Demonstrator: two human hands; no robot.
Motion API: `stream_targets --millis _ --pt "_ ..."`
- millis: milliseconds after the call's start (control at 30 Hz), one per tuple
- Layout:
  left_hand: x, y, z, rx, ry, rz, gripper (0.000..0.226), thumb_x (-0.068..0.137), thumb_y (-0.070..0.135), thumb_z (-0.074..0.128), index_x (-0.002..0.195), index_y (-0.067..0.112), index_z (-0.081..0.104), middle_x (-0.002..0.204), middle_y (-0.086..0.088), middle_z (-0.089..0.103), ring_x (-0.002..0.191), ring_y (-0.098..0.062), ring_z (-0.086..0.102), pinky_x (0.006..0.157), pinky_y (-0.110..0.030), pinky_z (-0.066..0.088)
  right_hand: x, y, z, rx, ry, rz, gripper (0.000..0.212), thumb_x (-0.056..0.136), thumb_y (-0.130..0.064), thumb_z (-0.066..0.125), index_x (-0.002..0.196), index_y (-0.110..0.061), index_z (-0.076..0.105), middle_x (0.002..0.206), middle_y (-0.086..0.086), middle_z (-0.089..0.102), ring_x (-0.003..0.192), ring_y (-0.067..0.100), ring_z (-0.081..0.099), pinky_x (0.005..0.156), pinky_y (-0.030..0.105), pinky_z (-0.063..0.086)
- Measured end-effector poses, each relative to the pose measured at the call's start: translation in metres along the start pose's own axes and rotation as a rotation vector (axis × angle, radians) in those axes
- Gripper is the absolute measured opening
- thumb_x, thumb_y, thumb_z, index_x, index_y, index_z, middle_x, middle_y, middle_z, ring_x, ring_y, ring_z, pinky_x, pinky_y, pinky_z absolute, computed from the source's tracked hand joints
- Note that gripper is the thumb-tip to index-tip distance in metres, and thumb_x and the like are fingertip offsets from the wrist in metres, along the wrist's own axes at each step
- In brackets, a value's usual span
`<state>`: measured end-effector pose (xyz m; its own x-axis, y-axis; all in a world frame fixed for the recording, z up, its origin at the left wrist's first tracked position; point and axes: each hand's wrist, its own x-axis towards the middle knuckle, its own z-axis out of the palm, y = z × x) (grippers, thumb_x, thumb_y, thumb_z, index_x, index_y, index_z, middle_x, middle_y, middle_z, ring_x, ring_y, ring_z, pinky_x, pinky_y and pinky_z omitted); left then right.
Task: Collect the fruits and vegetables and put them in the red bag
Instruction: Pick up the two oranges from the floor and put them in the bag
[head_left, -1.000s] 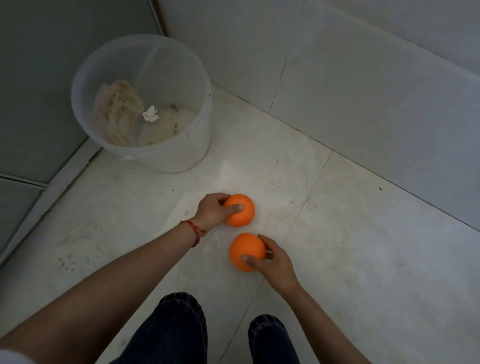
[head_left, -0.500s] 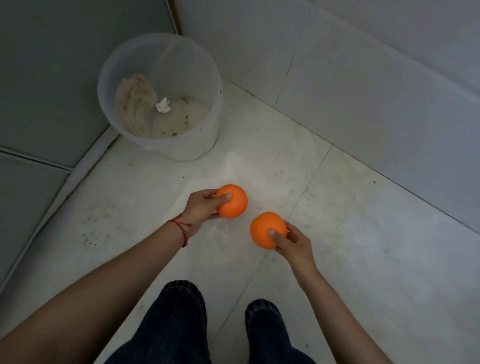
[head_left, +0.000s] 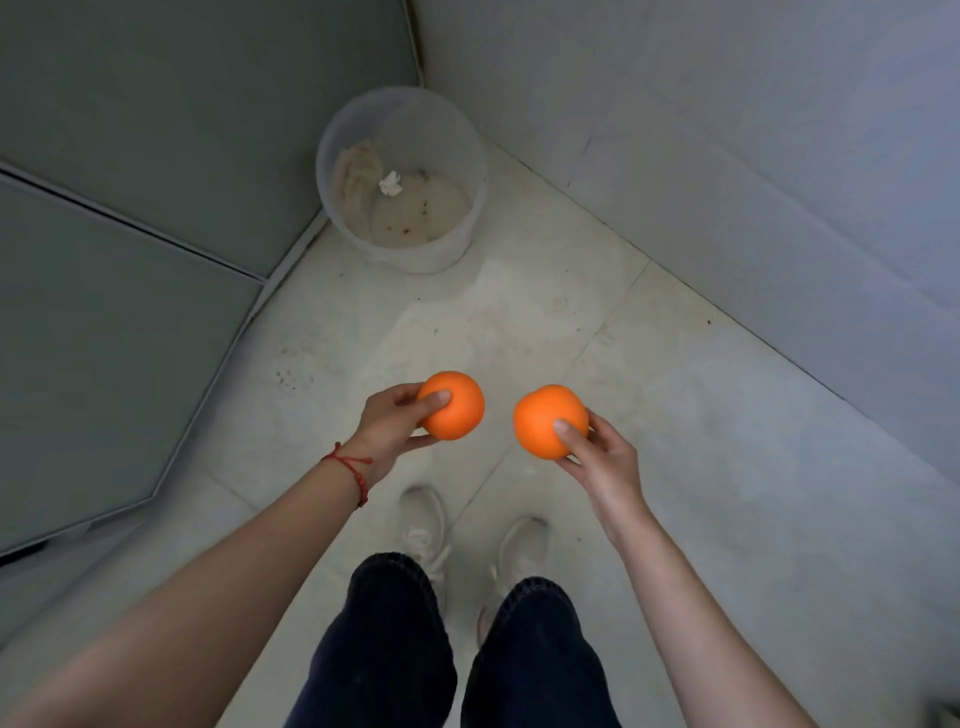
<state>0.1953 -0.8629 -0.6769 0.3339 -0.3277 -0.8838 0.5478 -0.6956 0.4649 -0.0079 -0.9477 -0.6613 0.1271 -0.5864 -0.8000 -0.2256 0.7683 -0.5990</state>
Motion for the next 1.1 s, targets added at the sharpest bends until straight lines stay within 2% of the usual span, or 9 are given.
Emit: stream_targets --millis 100,233,467,567,700,800,900,1000,1100 --pt "-0.05 0.01 -0.009 -0.003 0.022 -0.009 0.033 0.081 0.018 0.068 0.111 0.008 0.057 0.121 -0.014 0.056 0.108 -0.028 0.058 0.066 -0.03 0.055 -0.042 -0.024 -0.006 0.008 0.012 -0.003 0.045 0.081 -0.007 0.066 0.124 -0.004 0.052 0.113 0.012 0.057 0.098 0.022 0.059 0.073 0.027 0.056" --pt "-0.119 0.03 -0.016 -0.011 0.066 -0.019 0.036 0.081 0.017 0.067 0.114 0.005 0.056 0.118 -0.014 0.055 0.105 -0.028 0.057 0.066 -0.031 0.054 -0.092 -0.063 -0.017 0.026 0.037 0.01 0.046 0.081 -0.006 0.065 0.125 -0.001 0.051 0.115 0.014 0.056 0.099 0.024 0.058 0.08 0.035 0.05" --pt "-0.235 0.073 -0.018 0.061 0.066 -0.02 0.04 0.081 0.017 0.068 0.116 0.004 0.054 0.12 -0.015 0.055 0.106 -0.027 0.056 0.058 -0.027 0.057 -0.192 -0.136 -0.023 0.049 0.066 -0.024 0.043 0.08 -0.006 0.067 0.12 -0.002 0.054 0.11 0.013 0.058 0.096 0.025 0.059 0.081 0.037 0.05" --pt "-0.283 0.102 -0.013 0.031 0.064 0.017 0.035 0.081 0.015 0.067 0.112 0.003 0.055 0.114 -0.015 0.055 0.101 -0.027 0.057 0.064 -0.032 0.058 -0.235 -0.165 -0.025 0.082 0.066 -0.054 0.041 0.079 -0.006 0.068 0.118 -0.005 0.055 0.109 0.012 0.058 0.096 0.026 0.059 0.082 0.039 0.051" --pt "-0.337 0.136 -0.007 0.025 0.048 0.084 0.039 0.082 0.016 0.067 0.116 0.001 0.054 0.113 -0.013 0.056 0.1 -0.026 0.057 0.076 -0.039 0.053 -0.286 -0.202 -0.031 0.107 0.055 -0.108 0.041 0.078 -0.009 0.07 0.116 -0.008 0.056 0.108 0.01 0.06 0.097 0.025 0.06 0.085 0.041 0.051" --pt "-0.372 0.155 -0.003 0.023 0.05 0.144 0.045 0.08 0.019 0.069 0.119 0.002 0.054 0.115 -0.013 0.056 0.098 -0.024 0.058 0.071 -0.035 0.054 -0.319 -0.225 -0.039 0.141 0.067 -0.176 0.035 0.079 -0.009 0.068 0.112 -0.01 0.057 0.101 0.004 0.062 0.093 0.022 0.061 0.077 0.033 0.055" --pt "-0.405 0.172 0.006 0.024 0.047 0.222 0.044 0.079 0.018 0.069 0.118 0.003 0.054 0.113 -0.013 0.058 0.095 -0.023 0.059 0.061 -0.027 0.056 -0.351 -0.242 -0.049 0.175 0.061 -0.25 0.021 0.08 -0.012 0.068 0.099 -0.016 0.061 0.096 -0.001 0.064 0.089 0.017 0.063 0.066 0.023 0.056" --pt "-0.432 0.183 0.018 0.029 0.016 0.284 0.04 0.08 0.018 0.069 0.115 0.005 0.057 0.112 -0.013 0.06 0.093 -0.021 0.061 0.057 -0.023 0.057 -0.379 -0.252 -0.058 0.197 0.051 -0.307 0.018 0.08 -0.012 0.068 0.096 -0.019 0.062 0.095 -0.003 0.065 0.087 0.012 0.064 0.064 0.021 0.056" --pt "-0.453 0.193 0.032 0.052 -0.001 0.346 0.037 0.078 0.018 0.07 0.111 0.007 0.059 0.109 -0.013 0.062 0.086 -0.016 0.062 0.058 -0.024 0.056 -0.399 -0.264 -0.07 0.231 0.063 -0.355 0.02 0.08 -0.012 0.067 0.098 -0.019 0.061 0.097 -0.003 0.066 0.088 0.011 0.064 0.066 0.022 0.056"
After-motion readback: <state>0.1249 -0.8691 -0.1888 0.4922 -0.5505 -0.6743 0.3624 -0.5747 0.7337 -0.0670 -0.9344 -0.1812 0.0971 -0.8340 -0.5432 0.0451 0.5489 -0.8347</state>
